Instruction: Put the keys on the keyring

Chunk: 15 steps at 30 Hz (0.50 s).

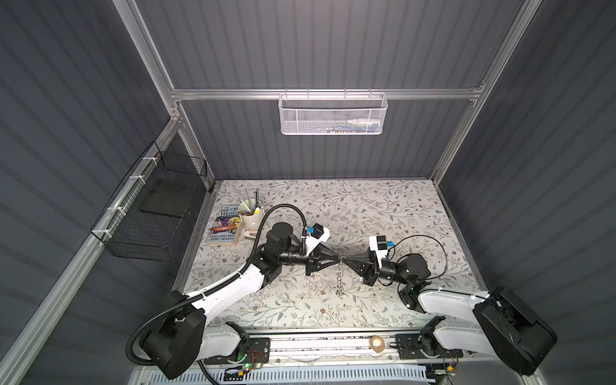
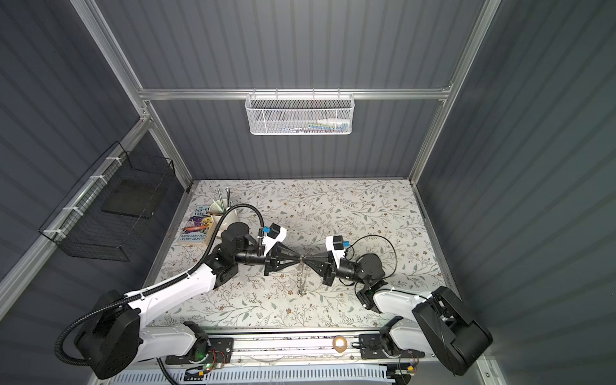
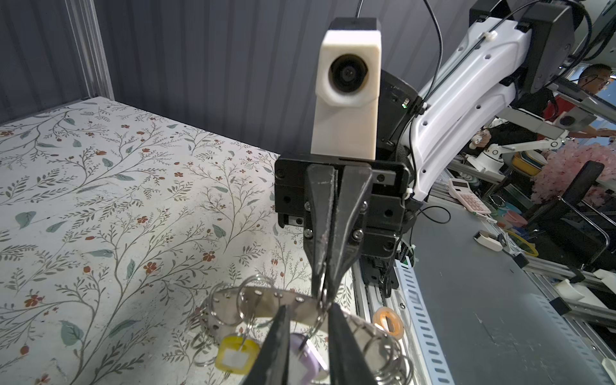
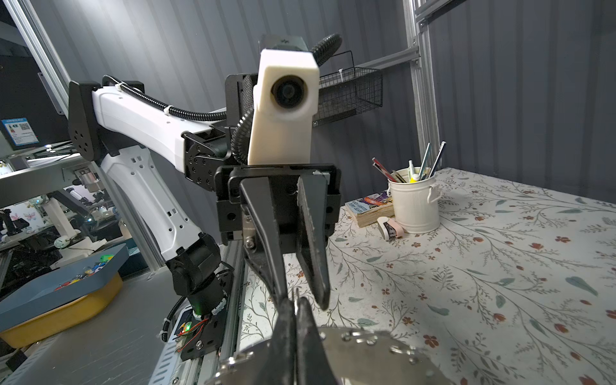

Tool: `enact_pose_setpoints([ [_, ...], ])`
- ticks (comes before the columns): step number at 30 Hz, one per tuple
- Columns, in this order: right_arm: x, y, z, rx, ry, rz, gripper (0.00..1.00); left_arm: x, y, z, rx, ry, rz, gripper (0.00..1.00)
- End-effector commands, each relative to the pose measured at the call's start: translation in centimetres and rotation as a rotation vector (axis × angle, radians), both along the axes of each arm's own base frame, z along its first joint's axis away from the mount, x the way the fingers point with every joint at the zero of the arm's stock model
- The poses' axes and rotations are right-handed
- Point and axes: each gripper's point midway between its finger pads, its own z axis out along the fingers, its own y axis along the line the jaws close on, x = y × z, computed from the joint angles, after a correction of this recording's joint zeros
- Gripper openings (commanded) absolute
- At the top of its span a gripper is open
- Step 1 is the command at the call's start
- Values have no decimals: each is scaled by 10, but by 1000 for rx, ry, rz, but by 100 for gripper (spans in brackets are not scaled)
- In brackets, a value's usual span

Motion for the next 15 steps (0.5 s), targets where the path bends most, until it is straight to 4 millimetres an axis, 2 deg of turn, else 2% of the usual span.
enact_pose_setpoints([
  [1,1,1,15,28,-44,6,0,-2,-6,13,-30,-20,-26,19],
  [7,2,0,14,26,-43,2,0,-5,-11,9,-24,-13,-45,17],
  [15,3,0,13,23,-38,0,0,-5,-11,7,-19,-9,-43,5],
])
